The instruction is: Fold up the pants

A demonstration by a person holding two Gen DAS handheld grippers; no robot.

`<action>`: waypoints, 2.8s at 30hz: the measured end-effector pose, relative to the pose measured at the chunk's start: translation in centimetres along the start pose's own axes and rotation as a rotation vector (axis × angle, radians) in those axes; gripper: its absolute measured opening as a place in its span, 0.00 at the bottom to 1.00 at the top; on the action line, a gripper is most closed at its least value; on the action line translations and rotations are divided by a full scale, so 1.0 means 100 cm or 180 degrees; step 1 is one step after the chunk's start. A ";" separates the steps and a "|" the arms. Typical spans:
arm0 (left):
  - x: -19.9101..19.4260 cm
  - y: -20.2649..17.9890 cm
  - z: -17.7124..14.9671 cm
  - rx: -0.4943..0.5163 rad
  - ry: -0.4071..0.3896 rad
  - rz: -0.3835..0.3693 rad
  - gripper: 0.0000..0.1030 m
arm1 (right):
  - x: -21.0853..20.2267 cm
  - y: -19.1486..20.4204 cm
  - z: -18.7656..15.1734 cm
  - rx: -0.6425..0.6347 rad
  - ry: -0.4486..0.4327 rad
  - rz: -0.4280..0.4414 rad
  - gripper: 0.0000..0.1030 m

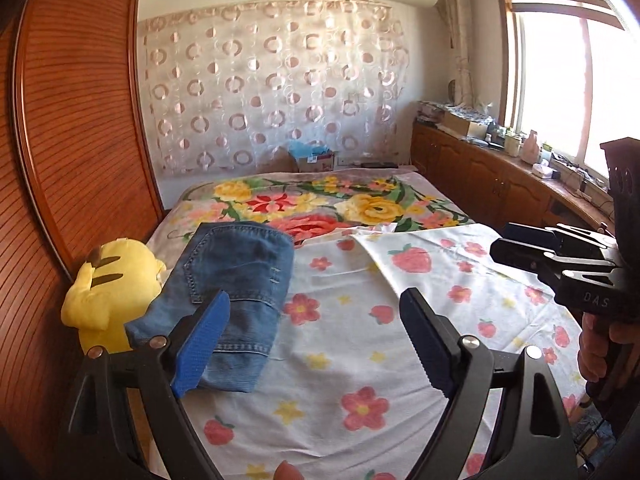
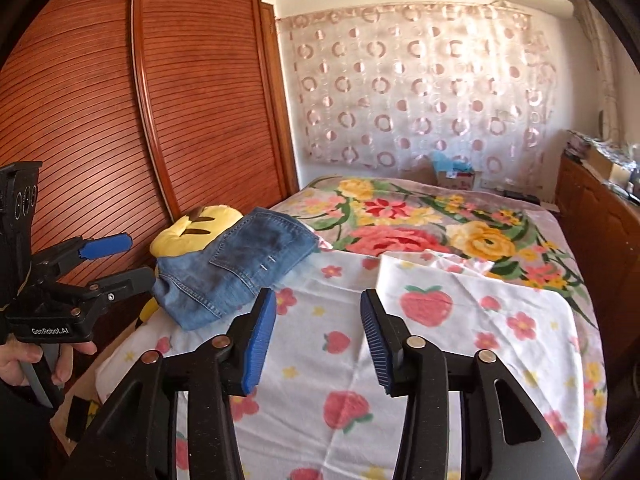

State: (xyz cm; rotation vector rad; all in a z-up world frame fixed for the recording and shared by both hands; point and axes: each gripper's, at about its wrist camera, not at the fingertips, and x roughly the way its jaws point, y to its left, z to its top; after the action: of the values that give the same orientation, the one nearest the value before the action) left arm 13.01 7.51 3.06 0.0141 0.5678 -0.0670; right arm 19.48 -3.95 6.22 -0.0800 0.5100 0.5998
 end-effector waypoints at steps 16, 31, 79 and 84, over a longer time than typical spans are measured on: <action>-0.044 -0.070 -0.009 0.0055 -0.0100 -0.0222 0.85 | -0.109 0.021 -0.033 0.0191 -0.0315 -0.0528 0.68; -0.095 -0.077 -0.001 -0.0031 -0.0438 0.0048 0.85 | -0.150 0.055 -0.040 0.0214 -0.0616 -0.0832 0.68; -0.104 -0.072 -0.003 -0.0036 -0.0445 0.0065 0.85 | -0.142 0.048 -0.049 0.0184 -0.0652 -0.0817 0.68; -0.106 -0.071 -0.003 -0.0039 -0.0444 0.0063 0.85 | -0.142 0.049 -0.050 0.0182 -0.0653 -0.0810 0.68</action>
State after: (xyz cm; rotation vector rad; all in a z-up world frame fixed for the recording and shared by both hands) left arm 3.51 1.06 8.53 0.0031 0.4284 -0.0449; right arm 4.59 -8.36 9.06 -0.0279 0.3112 0.3392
